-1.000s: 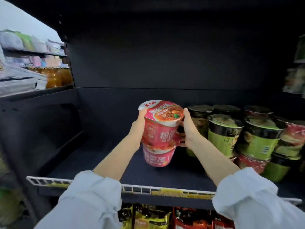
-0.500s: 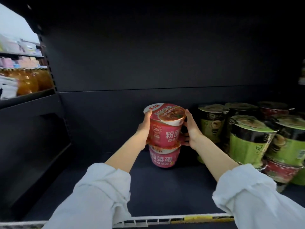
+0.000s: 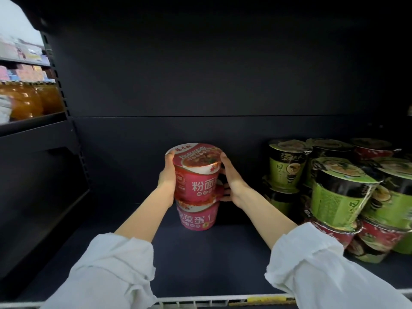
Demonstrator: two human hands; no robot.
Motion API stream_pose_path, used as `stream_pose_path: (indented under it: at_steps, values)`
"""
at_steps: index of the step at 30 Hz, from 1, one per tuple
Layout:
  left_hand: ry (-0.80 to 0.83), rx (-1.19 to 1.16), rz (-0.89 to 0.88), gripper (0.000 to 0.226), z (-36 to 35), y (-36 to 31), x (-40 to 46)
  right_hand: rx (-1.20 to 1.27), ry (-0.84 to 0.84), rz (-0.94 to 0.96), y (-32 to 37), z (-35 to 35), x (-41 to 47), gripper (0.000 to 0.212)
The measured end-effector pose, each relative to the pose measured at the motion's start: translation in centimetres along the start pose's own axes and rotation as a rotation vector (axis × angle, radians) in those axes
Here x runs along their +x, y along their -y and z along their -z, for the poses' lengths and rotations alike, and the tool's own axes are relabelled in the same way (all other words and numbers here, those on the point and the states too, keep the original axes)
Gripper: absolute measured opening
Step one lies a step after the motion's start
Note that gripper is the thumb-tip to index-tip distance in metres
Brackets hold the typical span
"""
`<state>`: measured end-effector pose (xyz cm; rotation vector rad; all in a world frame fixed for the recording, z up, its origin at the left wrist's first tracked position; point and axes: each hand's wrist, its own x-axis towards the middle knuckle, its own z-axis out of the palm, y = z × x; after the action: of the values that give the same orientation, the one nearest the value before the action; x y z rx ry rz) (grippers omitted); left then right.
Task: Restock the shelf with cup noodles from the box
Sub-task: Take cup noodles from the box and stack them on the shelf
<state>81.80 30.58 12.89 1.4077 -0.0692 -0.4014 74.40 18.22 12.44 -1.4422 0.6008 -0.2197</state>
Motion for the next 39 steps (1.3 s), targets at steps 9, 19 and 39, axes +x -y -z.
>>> stream_pose_path:
  at_steps: [9, 19, 39]
  values:
    - [-0.106, -0.107, -0.036, 0.060, 1.6, 0.9, 1.4, -0.075, 0.045, 0.003, -0.5, -1.8, 0.7, 0.080]
    - [-0.131, -0.019, -0.051, 0.062, 2.4, 1.1, 1.5, -0.094, 0.017, -0.038, -0.5, -2.1, 0.1, 0.080]
    - [-0.180, 1.074, -0.647, 0.022, -4.3, 7.4, -17.7, -0.778, -0.029, 0.774, -4.8, 8.6, -12.8, 0.024]
